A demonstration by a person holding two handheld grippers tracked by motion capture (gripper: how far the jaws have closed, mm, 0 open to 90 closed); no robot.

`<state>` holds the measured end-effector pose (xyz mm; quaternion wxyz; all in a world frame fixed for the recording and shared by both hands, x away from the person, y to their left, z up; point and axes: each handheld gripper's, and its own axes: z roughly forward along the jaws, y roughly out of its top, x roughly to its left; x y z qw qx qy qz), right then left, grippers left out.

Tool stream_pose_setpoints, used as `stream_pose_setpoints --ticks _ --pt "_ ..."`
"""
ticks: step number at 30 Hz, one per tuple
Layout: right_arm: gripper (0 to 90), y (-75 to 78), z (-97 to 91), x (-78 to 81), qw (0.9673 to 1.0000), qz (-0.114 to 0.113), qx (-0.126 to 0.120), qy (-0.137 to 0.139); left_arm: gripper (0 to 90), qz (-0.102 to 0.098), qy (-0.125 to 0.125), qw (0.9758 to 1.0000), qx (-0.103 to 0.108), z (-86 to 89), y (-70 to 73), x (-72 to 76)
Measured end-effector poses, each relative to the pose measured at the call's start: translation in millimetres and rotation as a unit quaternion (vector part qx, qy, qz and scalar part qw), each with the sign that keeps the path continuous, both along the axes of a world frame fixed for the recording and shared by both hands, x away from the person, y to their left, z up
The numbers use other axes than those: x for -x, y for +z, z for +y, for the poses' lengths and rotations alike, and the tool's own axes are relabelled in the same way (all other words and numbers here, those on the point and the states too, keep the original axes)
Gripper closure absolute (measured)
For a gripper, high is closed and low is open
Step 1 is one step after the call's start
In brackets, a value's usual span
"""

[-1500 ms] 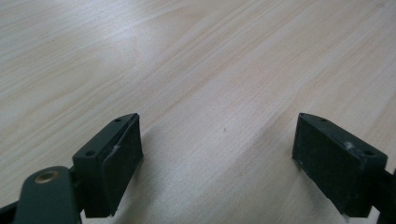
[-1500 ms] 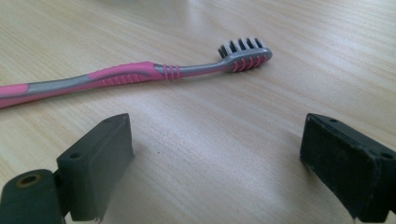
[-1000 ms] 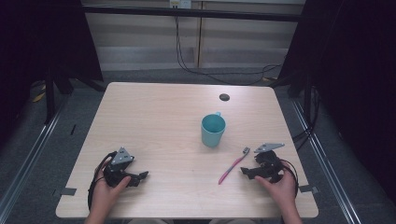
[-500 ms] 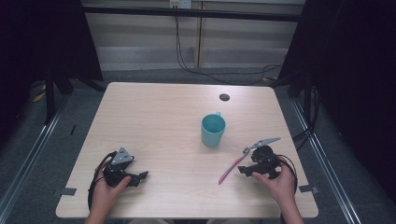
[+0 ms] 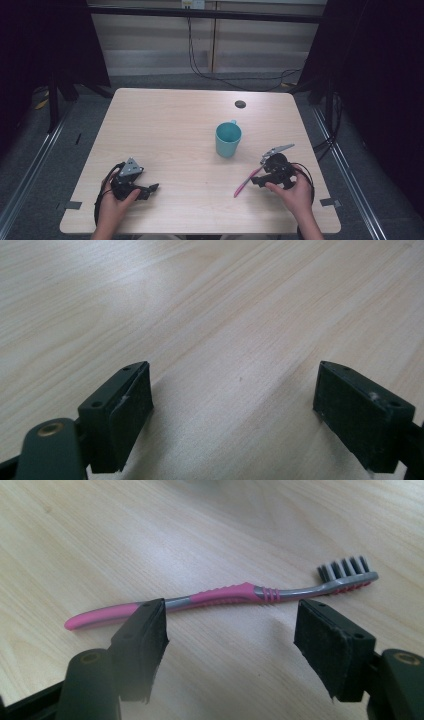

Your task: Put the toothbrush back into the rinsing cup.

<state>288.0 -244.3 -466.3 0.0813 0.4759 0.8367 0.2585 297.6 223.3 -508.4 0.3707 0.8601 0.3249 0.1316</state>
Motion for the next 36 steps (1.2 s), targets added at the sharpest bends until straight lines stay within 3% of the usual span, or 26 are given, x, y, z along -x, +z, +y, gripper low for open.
stream_pose_setpoints --ticks 9,14,22,36 --pt "31.0 2.3 -1.7 -7.5 0.9996 0.005 -0.011 -0.026 15.6 0.001 0.003 1.0000 0.003 -0.3 -0.2 0.3" --pt "31.0 1.1 1.3 -10.2 0.9999 -0.002 -0.008 -0.012 15.5 0.001 0.000 1.0000 0.000 0.1 0.0 0.0" --pt "31.1 2.5 1.7 -12.7 0.9996 0.006 -0.015 -0.022 15.5 0.001 0.000 1.0000 0.000 0.1 0.0 0.0" --pt "33.5 4.1 2.3 -21.7 0.9967 0.023 -0.012 -0.077 15.6 0.001 0.000 1.0000 0.000 0.1 0.1 0.0"
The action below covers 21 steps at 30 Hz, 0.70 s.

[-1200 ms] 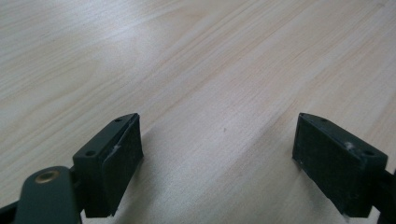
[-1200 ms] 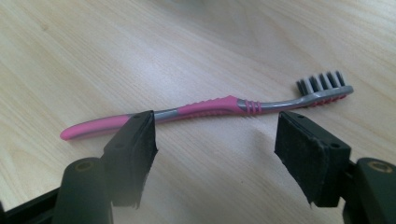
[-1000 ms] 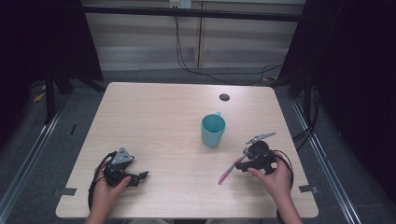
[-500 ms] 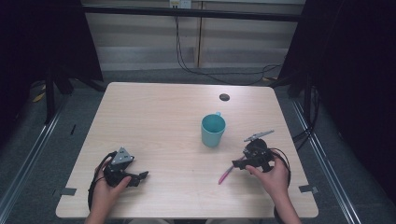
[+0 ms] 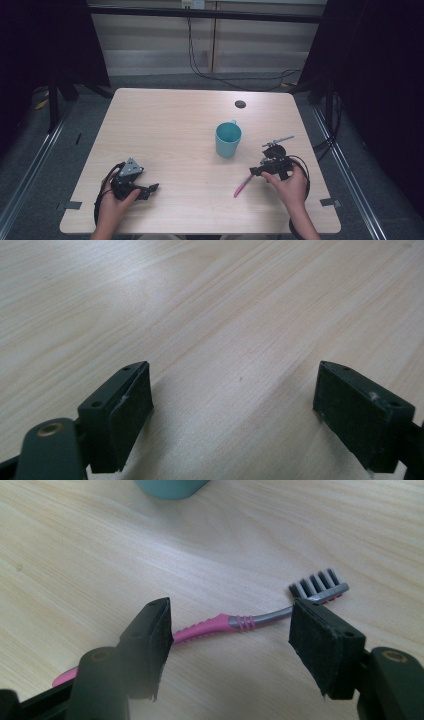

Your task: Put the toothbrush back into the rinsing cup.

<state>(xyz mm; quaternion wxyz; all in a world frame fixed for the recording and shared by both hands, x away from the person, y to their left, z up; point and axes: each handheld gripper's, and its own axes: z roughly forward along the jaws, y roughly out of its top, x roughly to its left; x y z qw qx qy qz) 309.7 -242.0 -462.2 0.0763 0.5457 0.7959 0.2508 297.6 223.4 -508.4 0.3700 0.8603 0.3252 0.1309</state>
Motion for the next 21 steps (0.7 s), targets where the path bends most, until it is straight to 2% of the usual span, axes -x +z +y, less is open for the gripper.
stream_pose_setpoints --ticks 14,21 --pt "33.5 -5.4 2.2 -4.5 0.9997 0.014 0.004 -0.022 15.5 0.000 0.000 1.0000 0.000 0.0 0.0 0.0" --pt "34.3 -5.2 7.2 -5.4 0.9995 0.015 0.017 -0.021 15.5 0.000 0.000 1.0000 0.000 0.0 0.0 0.0"
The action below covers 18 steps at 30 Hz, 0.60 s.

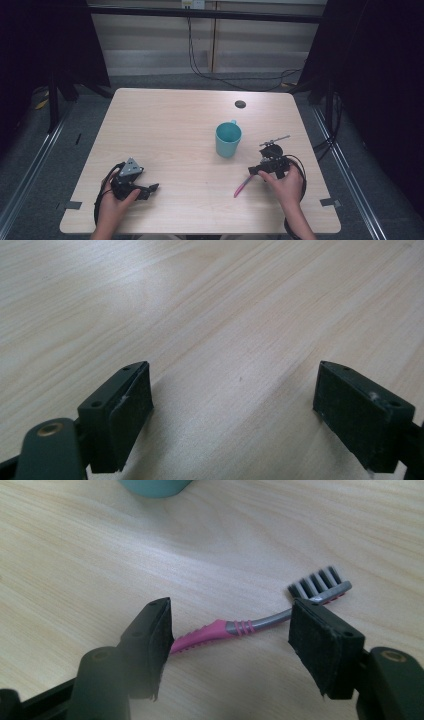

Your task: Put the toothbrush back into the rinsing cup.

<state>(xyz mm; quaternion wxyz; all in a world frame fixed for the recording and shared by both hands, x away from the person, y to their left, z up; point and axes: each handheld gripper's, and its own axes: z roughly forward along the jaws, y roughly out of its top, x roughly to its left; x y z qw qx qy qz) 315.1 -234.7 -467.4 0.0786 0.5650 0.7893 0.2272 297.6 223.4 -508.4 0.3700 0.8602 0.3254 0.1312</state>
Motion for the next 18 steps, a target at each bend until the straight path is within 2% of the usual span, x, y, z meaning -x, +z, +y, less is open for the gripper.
stream_pose_setpoints --ticks 12,18 --pt "36.0 -3.6 4.6 -0.4 1.0000 0.001 0.002 0.001 15.6 0.000 0.000 1.0000 0.000 0.0 0.0 0.0" --pt "36.5 -7.3 6.7 -0.4 0.9999 0.004 0.014 0.000 15.6 0.000 0.000 1.0000 0.000 0.0 0.0 0.0"
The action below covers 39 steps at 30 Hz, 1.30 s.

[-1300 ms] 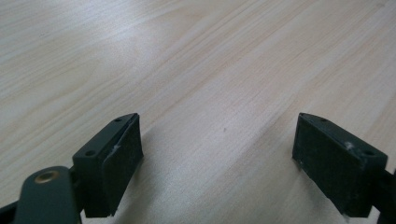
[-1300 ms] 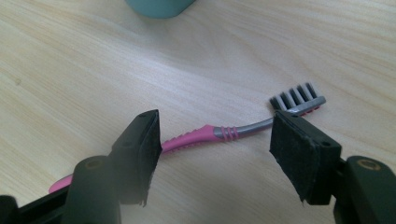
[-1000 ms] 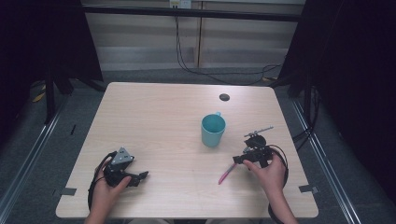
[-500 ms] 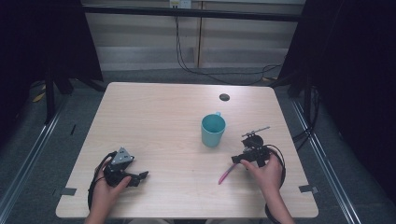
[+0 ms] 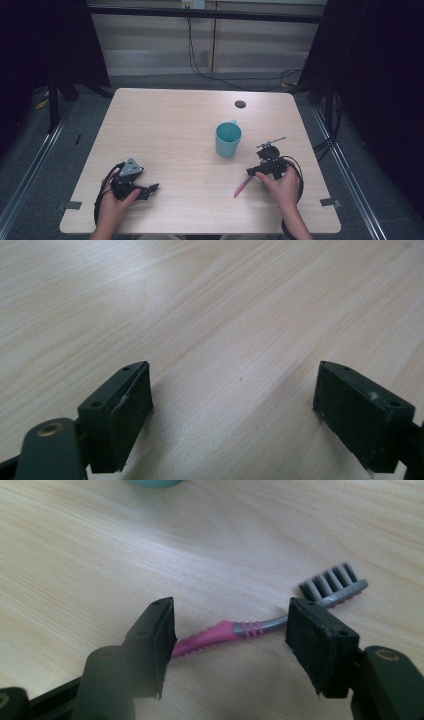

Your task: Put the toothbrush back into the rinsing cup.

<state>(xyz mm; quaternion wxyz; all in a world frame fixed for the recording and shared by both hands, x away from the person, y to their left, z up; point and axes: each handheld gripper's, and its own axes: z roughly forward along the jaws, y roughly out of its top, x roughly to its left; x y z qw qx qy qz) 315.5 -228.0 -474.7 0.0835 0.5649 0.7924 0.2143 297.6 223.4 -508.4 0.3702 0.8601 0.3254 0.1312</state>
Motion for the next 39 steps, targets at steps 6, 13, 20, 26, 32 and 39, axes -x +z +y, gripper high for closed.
stream_pose_setpoints --ticks 6,13,20,26,32,39 --pt "40.0 -0.6 0.3 0.1 1.0000 0.004 0.003 0.000 15.5 0.000 0.000 1.0000 0.000 0.0 0.0 0.0" --pt "46.1 -1.8 0.8 -0.1 0.9998 0.011 0.011 0.007 15.5 0.000 0.000 1.0000 0.000 0.0 0.0 0.0" --pt "57.2 -2.0 -0.2 -1.0 0.9996 0.014 0.017 0.019 15.5 0.000 0.000 1.0000 0.000 0.0 0.0 0.0" --pt "63.9 -1.9 -0.4 -1.5 0.9995 0.011 0.023 0.022 15.5 0.000 0.000 1.0000 0.000 0.0 0.0 0.0" --pt "68.4 -1.9 0.8 -2.2 0.9992 0.008 0.031 0.023 15.5 0.001 0.000 1.0000 0.000 0.1 0.0 -0.1" --pt "76.5 -1.6 -0.2 -2.7 0.9990 0.007 0.039 0.022 15.5 0.000 0.000 1.0000 0.000 0.1 0.0 -0.1"
